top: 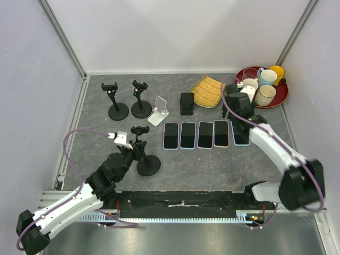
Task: Remove the phone from the phone stand
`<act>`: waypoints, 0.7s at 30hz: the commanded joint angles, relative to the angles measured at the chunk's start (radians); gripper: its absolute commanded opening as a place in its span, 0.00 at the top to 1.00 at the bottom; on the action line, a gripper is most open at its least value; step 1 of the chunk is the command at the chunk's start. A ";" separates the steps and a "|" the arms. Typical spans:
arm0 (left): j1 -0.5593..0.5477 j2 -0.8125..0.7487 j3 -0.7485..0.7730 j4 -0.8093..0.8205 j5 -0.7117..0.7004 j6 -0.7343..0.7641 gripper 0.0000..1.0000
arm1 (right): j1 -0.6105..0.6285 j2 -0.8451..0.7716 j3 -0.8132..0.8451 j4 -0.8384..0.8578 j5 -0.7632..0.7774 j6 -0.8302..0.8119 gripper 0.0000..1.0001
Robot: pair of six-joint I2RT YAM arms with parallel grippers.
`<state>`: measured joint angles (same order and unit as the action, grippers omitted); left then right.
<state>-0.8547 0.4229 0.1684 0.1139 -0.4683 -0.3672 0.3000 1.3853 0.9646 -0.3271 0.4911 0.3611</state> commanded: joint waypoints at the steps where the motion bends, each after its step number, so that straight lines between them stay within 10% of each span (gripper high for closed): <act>1: 0.119 0.091 0.054 -0.002 -0.004 -0.055 0.98 | 0.004 -0.297 -0.098 0.164 -0.132 0.070 0.02; 9: 0.384 0.410 0.111 0.297 0.025 0.025 0.98 | 0.004 -0.745 -0.273 0.307 -0.210 0.079 0.02; 21: 0.562 0.879 0.379 0.582 0.082 0.309 0.93 | 0.063 -0.919 -0.297 0.300 -0.146 0.039 0.02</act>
<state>-0.3058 1.2461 0.4885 0.5503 -0.4068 -0.2123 0.3370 0.4889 0.6636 -0.0566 0.3149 0.4202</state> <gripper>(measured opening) 0.270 0.982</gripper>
